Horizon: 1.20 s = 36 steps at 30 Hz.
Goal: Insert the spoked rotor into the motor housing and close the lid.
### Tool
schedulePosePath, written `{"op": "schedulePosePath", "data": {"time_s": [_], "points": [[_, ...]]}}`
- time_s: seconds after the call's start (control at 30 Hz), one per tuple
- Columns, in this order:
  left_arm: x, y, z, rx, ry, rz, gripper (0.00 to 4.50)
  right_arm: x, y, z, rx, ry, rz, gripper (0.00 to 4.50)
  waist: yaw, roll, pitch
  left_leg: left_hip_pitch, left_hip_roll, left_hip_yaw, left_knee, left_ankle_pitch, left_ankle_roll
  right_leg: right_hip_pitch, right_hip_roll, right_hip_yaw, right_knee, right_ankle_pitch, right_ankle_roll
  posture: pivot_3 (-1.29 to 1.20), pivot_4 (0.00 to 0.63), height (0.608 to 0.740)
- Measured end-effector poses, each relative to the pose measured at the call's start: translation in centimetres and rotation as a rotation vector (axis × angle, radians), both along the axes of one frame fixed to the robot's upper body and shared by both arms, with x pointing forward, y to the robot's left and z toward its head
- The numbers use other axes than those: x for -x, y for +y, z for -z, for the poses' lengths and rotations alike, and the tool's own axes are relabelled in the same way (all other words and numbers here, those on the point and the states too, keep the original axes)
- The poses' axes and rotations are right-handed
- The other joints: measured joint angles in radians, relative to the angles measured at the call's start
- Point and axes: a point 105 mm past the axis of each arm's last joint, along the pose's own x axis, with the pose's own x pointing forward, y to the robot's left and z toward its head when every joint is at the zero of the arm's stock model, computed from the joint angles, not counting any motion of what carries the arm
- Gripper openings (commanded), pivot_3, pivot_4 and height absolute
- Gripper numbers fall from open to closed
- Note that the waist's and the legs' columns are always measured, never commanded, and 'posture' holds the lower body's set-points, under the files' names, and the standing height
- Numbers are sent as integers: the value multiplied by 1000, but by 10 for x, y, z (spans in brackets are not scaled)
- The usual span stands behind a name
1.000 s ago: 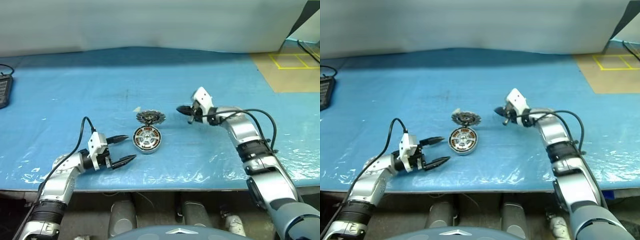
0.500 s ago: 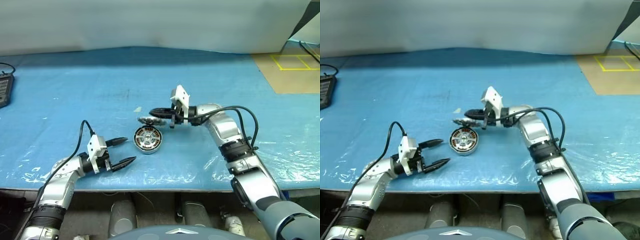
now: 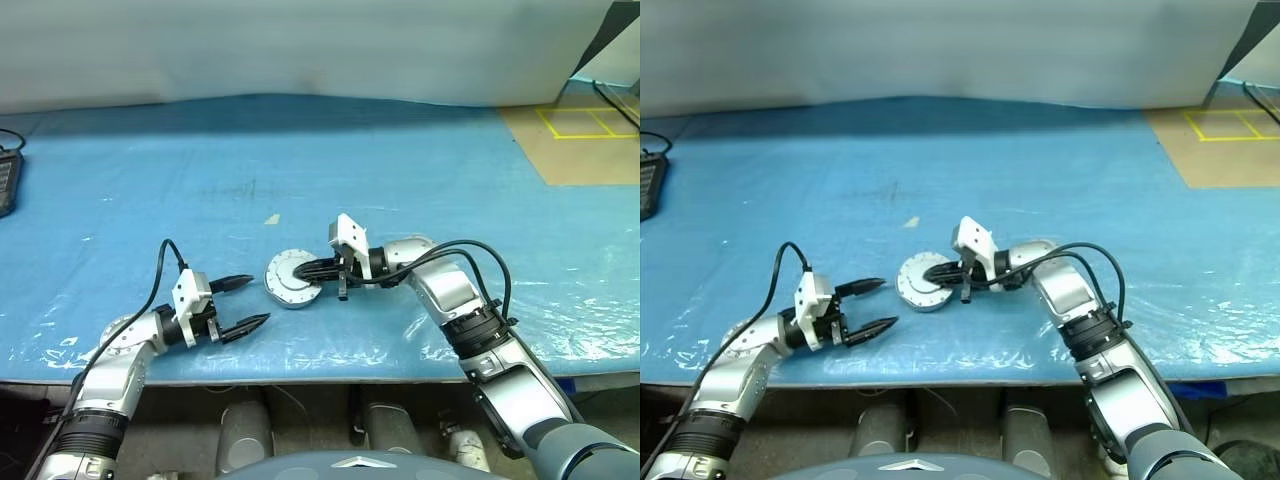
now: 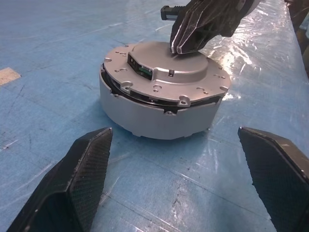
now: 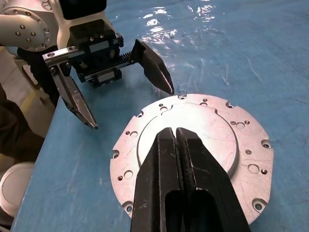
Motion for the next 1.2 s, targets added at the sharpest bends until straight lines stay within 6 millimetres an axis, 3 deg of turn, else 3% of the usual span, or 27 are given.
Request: {"op": "schedulePosePath", "data": {"time_s": [0.67, 0.77, 0.9, 1.2], "points": [[3, 0, 0, 0, 5, -27, 4363, 1, 7, 2, -25, -16, -25, 55, -3, 0, 0, 5, 3, 0, 0, -1, -1, 5, 4, 1, 0, -3, 4, 0, 150, 740], [2, 0, 0, 2, 4, -35, 4363, 0, 7, 2, -35, -5, -26, 661, -3, 0, 0, 5, 4, 0, 0, -1, -1, 5, 4, 1, 0, -2, 3, 0, 150, 740], [2, 0, -1, 3, -1, -34, 4363, -5, 7, -1, -41, -39, -10, 1961, -3, 0, 0, 5, 5, 0, 0, -1, -1, 5, 6, 1, -1, -2, 3, 0, 150, 740], [-5, 0, -6, -1, -15, -8, 4363, -15, 1, -6, -48, -74, 65, 1961, -4, 0, 0, 5, 9, 0, 0, -2, -4, 4, 12, 3, -1, -1, -2, 0, 150, 740]]}}
